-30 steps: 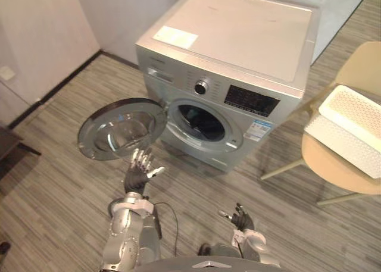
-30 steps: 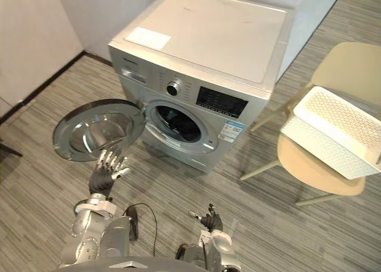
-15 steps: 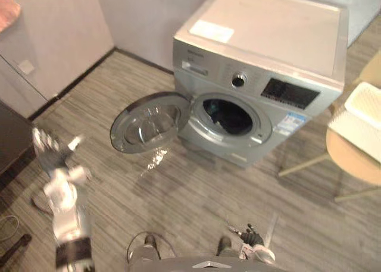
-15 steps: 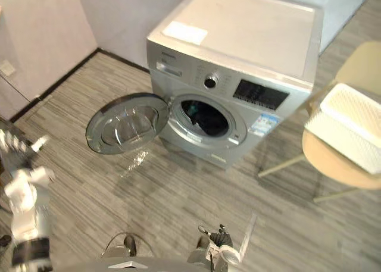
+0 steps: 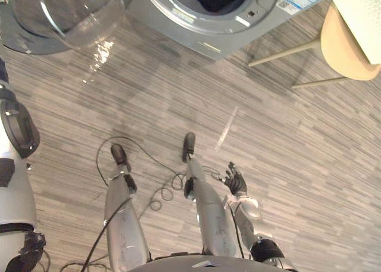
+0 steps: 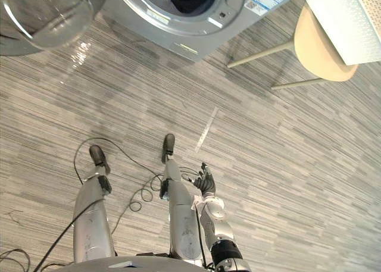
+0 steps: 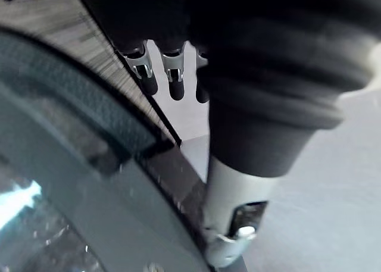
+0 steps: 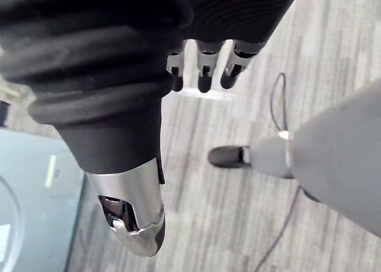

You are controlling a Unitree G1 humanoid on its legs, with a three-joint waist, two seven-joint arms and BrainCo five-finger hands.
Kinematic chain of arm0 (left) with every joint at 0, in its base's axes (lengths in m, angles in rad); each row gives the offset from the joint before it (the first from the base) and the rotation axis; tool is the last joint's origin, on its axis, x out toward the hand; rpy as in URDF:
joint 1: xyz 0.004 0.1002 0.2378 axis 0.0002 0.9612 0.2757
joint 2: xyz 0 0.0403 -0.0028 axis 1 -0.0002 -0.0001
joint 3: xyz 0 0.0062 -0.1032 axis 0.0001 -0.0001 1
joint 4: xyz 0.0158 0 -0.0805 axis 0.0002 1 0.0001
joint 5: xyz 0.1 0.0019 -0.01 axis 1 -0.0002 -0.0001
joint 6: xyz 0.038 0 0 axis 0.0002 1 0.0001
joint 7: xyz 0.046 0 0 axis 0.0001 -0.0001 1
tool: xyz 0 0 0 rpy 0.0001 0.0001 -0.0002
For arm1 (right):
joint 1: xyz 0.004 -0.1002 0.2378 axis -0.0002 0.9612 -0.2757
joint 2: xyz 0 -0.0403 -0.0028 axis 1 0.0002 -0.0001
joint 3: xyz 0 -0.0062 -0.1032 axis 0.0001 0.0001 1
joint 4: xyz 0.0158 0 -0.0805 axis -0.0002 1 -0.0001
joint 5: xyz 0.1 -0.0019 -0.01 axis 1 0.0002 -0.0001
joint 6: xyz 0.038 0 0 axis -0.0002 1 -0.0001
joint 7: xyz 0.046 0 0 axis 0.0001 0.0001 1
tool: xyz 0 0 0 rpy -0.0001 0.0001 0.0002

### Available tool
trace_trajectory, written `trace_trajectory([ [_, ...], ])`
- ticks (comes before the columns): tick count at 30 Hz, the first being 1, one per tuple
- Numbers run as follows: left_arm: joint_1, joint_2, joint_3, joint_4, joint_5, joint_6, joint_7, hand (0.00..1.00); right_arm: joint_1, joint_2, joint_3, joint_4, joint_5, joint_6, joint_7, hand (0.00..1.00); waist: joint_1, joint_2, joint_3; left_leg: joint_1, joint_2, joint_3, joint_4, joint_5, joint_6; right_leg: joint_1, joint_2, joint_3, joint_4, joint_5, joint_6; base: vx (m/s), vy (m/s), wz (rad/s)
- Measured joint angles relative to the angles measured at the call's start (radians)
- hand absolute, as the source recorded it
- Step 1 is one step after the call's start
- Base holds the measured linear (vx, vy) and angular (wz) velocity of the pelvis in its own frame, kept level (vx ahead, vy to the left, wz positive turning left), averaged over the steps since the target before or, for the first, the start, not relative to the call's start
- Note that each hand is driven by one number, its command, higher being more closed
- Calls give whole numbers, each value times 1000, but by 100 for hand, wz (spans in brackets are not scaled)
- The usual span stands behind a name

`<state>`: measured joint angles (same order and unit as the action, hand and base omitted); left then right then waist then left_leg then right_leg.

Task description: Pick up the laundry basket with both hands and put the clothes into the washing machine.

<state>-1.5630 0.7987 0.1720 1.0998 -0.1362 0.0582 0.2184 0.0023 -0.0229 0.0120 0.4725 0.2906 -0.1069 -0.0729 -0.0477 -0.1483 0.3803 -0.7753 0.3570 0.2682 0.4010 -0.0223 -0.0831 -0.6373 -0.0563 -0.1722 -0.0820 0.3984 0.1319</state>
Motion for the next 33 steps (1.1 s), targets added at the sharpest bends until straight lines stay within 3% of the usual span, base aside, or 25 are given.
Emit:
trace_trajectory([
  [1,-3,0,30,-16,13,5,1,0,14,0,7,-27,4,-1,0,0,1,-2,0,-7,10,0,0,-2,2,-6,8,-1,0,-4,3,-51,-81,-5],
  [3,-1,-11,148,-101,75,25,-3,0,87,4,25,-91,25,-6,2,0,-3,-19,-6,-56,65,34,41,7,-12,-6,7,-48,0,-145,-36,10,-99,-1],
  [4,8,0,200,-131,104,27,3,0,86,4,26,-103,26,-5,2,0,9,-21,-5,-76,93,37,56,10,-22,-27,30,-46,0,-129,-38,26,-87,-31],
  [7,58,45,360,-197,182,17,5,0,86,-8,24,-147,27,-4,5,0,2,-22,-5,-110,137,40,67,21,-50,-66,69,-40,1,-121,-48,18,-119,-42],
  [13,232,15,454,-271,285,20,-95,0,112,-8,24,-215,24,2,30,0,-2,-21,-7,-93,150,47,78,12,-59,-55,77,-30,1,-122,-47,16,2,-7],
  [16,366,-40,421,-307,321,33,-117,0,111,-8,22,-217,16,8,46,0,20,-19,-12,-78,149,53,85,12,-59,-38,78,-28,1,-120,-50,21,22,2],
  [18,447,-96,236,-306,332,89,-129,0,102,-10,12,-198,3,24,49,0,56,-18,-20,-40,136,58,81,7,-51,-1,69,-30,1,-120,-50,29,41,17],
  [20,504,-148,57,-308,345,117,-137,0,68,-19,11,-131,-24,27,50,0,64,-15,-42,-2,111,67,69,4,-33,36,45,-36,1,-121,-50,9,70,42],
  [22,564,-224,-136,-327,315,122,-172,0,55,-28,11,-84,-24,32,50,0,62,-5,-83,36,87,100,62,1,-18,77,15,-52,1,-123,-49,-7,91,53],
  [23,611,-272,-303,-353,312,125,-206,0,55,-26,14,-57,-27,38,51,0,59,-5,-118,58,66,116,62,-4,-7,95,-12,-53,3,-123,-40,-9,129,35],
  [24,655,-325,-462,-385,292,125,-245,0,54,-24,20,-33,-51,45,58,0,52,-3,-138,88,43,125,64,-17,2,118,-40,-50,17,-130,-25,-7,152,25],
  [25,674,-359,-514,-395,285,130,-244,0,54,-23,24,-19,-63,45,66,0,48,-4,-149,103,35,131,68,-26,9,126,-52,-44,29,-138,-14,-5,226,14],
  [26,720,-407,-684,-469,261,125,-284,0,56,-16,26,29,-68,46,83,0,31,-5,-177,137,8,146,69,-43,20,144,-84,-31,47,-163,12,-4,181,7],
  [27,738,-429,-759,-518,247,109,-319,0,57,-14,26,52,-82,46,88,0,23,-3,-190,150,-3,152,68,-48,23,150,-98,-30,51,-174,14,-5,186,-1],
  [28,767,-498,-879,-605,215,64,-373,0,60,-10,26,100,-104,50,93,0,15,-3,-222,171,-20,170,65,-60,24,152,-119,-24,60,-187,23,1,93,-9],
  [30,798,-606,-986,-678,172,7,-412,0,59,0,25,164,-125,51,96,0,-6,3,-261,191,-38,191,56,-71,26,153,-136,0,58,-195,29,19,75,-19],
  [32,863,-759,-1021,-759,60,-58,-428,0,38,5,20,280,-141,49,96,0,-50,23,-282,236,-66,205,29,-81,13,168,-149,28,48,-210,22,41,20,-32],
  [33,877,-784,-1023,-772,24,-71,-423,0,39,3,15,306,-141,50,96,0,-56,36,-288,242,-66,207,29,-82,8,172,-148,33,43,-208,18,41,-31,-28],
])
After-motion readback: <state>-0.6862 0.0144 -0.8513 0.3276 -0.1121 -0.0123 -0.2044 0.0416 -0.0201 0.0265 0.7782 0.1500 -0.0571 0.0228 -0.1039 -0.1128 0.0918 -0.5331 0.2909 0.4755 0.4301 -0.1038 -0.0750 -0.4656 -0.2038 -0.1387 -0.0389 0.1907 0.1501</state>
